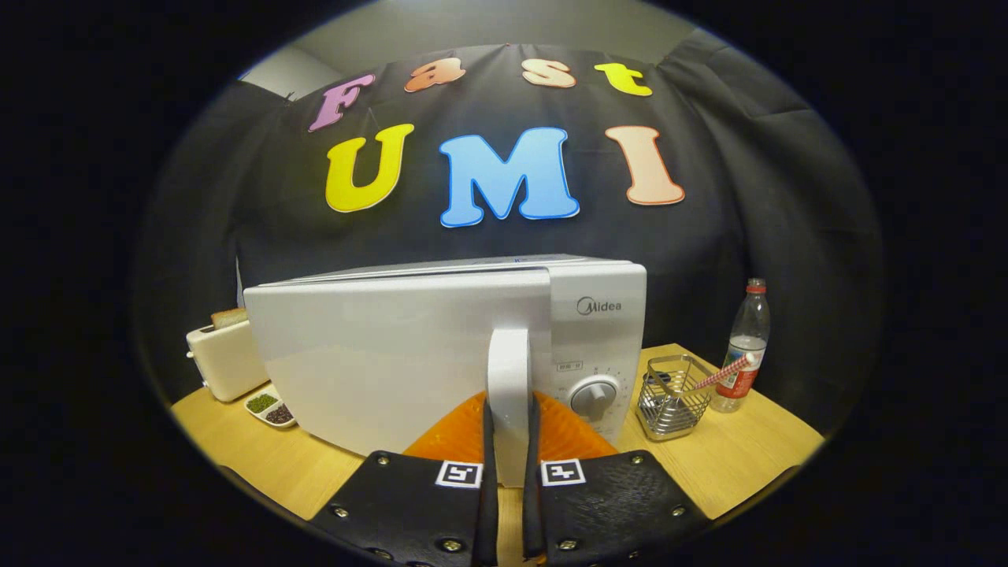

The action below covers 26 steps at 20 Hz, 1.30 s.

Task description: Open the microwave, put the food inside, and close the microwave door.

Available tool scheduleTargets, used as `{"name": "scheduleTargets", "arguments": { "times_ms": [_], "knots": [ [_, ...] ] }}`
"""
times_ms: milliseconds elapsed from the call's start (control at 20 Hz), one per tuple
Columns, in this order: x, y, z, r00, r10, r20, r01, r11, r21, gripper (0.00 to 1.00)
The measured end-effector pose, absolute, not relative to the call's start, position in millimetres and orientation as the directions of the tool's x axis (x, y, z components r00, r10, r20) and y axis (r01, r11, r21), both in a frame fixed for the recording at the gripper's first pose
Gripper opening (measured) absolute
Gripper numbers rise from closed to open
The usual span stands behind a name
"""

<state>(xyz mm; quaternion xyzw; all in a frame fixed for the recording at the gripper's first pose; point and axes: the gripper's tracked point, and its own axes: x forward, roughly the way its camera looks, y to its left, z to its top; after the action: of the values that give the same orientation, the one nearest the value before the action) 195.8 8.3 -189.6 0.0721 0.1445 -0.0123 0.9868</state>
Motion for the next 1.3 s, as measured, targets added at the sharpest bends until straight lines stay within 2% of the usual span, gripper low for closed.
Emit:
{"name": "scheduleTargets", "arguments": {
  "times_ms": [100, 350, 600, 950, 1300],
  "knots": [
    [166.7, 22.6, -184.7, 0.957, 0.018, -0.291, 0.022, 0.991, 0.132, 0.13],
    [82.7, 82.5, -172.0, 0.961, 0.187, -0.205, -0.175, 0.982, 0.075, 0.12],
    [26.3, 153.0, -166.1, 0.936, 0.301, -0.180, -0.293, 0.954, 0.068, 0.12],
    [-13.8, 239.2, -151.0, 0.936, 0.330, -0.124, -0.324, 0.944, 0.060, 0.11],
    [-27.6, 265.8, -140.8, 0.966, 0.242, -0.094, -0.238, 0.970, 0.053, 0.11]
  ]
}}
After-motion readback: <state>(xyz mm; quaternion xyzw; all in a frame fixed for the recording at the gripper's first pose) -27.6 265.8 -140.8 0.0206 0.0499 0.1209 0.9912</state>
